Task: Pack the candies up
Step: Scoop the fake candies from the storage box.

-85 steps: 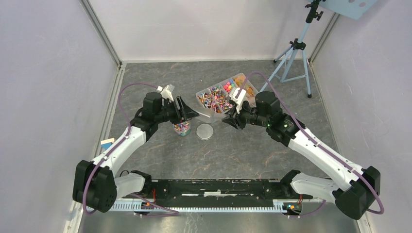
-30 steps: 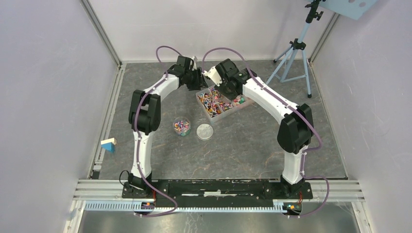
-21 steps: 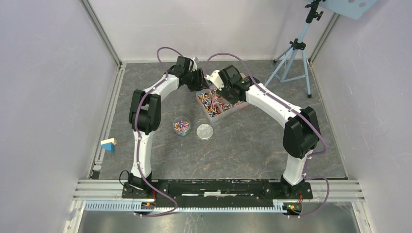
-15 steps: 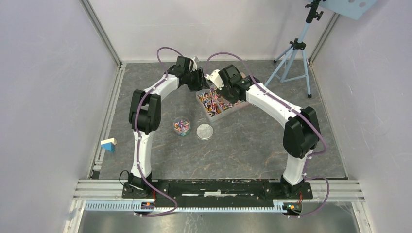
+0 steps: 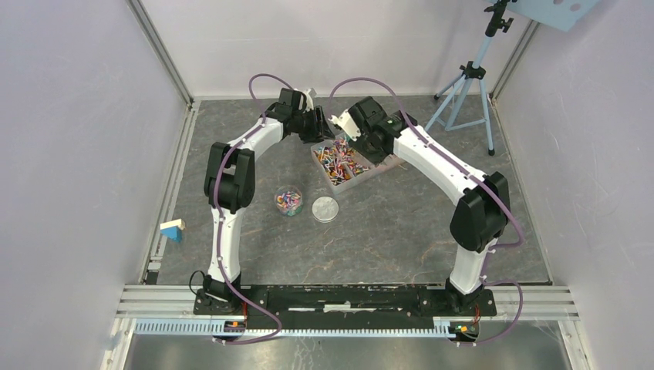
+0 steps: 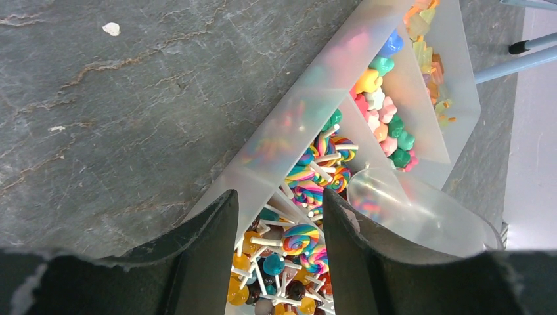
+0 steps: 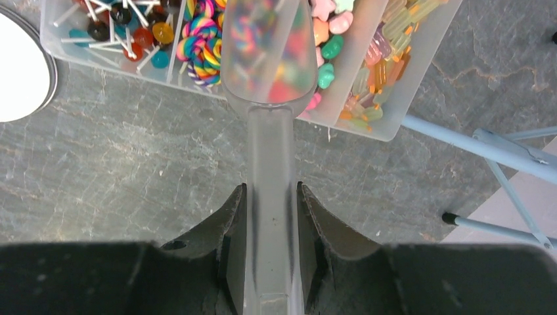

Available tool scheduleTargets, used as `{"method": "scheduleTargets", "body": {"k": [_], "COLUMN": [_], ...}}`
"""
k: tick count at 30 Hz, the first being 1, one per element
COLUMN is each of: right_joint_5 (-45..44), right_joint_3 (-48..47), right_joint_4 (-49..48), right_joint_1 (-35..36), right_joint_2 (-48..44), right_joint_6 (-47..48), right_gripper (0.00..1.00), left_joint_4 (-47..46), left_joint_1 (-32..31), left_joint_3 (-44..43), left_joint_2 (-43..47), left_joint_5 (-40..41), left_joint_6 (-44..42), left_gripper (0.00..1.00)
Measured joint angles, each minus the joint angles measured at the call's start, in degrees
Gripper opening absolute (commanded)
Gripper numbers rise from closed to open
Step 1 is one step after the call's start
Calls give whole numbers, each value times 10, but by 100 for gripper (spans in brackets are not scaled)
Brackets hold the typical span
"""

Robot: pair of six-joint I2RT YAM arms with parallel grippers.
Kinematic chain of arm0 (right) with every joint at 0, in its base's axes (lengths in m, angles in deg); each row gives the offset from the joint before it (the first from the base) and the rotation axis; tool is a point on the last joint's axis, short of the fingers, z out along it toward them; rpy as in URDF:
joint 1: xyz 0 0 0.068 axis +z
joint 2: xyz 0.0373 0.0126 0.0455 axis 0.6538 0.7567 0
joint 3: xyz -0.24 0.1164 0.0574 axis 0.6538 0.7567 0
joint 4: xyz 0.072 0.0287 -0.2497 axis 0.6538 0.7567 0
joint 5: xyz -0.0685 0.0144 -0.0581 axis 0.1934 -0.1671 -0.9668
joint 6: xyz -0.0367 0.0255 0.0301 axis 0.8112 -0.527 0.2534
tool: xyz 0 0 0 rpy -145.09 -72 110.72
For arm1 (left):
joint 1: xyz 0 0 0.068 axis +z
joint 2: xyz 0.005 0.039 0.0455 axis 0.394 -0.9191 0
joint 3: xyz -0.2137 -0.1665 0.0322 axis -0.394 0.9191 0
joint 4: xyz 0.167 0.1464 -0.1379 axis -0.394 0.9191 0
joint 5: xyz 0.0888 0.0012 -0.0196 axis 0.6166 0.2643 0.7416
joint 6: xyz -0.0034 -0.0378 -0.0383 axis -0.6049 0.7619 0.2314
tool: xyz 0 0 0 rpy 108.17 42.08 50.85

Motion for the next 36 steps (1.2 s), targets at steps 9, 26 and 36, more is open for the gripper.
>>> {"method": "scheduleTargets", "body": {"k": [9,26,36], "right_joint_5": [-27,-31,-16], "right_joint_3": [-88,-84,72], "right_joint_4": [71,34,-108], "right_joint_1": [11,23,13], "right_joint_2": [25,103,20], "right_joint_6": [-4,5,5], "right_gripper": [0,0,0], "left_joint_4": [-17,-73,-122], "left_joint_1": [1,5,9], "left_joint_3": [3,24,52], "left_joint_2": [-1,-8,-8], "left_joint_5": [-17,-43,-57], "left_joint_6": [10,43,66], "left_gripper": [57,56,56]}}
